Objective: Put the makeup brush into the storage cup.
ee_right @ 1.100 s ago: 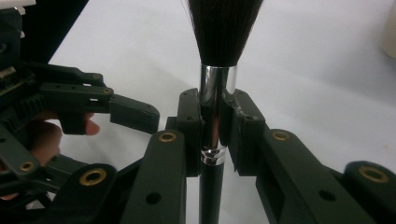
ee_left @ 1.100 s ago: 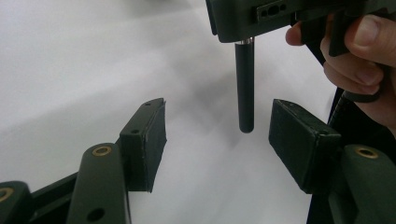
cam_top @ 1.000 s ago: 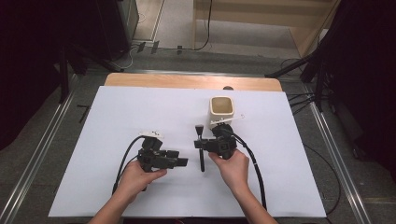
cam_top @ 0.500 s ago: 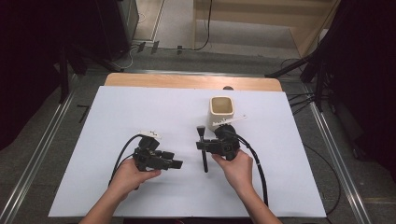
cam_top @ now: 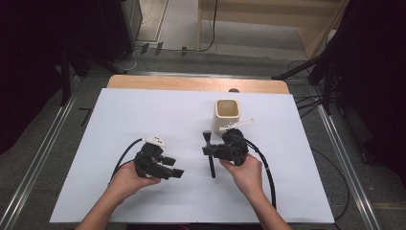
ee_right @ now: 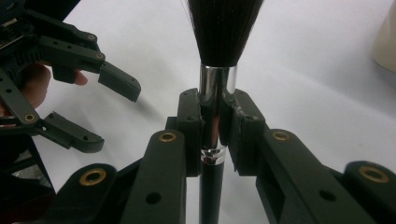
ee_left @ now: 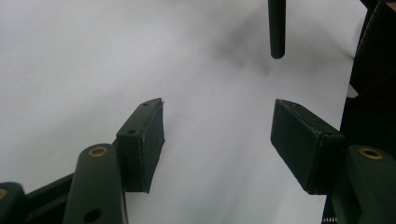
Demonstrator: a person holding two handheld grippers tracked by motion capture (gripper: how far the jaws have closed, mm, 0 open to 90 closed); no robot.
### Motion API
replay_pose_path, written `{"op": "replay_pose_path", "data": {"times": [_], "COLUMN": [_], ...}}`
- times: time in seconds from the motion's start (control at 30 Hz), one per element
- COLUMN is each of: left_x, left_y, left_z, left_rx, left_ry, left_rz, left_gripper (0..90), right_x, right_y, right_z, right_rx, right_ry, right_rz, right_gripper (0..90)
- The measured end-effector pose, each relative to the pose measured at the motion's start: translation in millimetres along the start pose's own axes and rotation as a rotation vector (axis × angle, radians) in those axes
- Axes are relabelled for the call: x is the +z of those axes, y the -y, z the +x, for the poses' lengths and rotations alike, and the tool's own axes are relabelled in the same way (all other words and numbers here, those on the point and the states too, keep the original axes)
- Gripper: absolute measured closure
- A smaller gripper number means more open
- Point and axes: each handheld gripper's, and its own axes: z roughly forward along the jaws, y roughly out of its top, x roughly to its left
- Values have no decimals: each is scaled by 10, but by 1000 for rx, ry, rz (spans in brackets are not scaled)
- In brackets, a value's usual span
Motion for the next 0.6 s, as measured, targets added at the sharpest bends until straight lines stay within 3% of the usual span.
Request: {"op": "replay_pose_path", "data": {"times": [0.13,0.6], "left_x": [-47,-137], "left_y": [37,128], "left_z": [33,46], "left_rx": [34,131], "left_ry": [-32,-73], "left_rz": [11,2], "left_gripper": [357,345], "right_x": [-13,-42], "right_y": [5,8], "right_z": [7,22], "right_rx": [-10,-24], "right_ry": [-3,7], "right_rz": [-3,1], "right_gripper": [782,782]}}
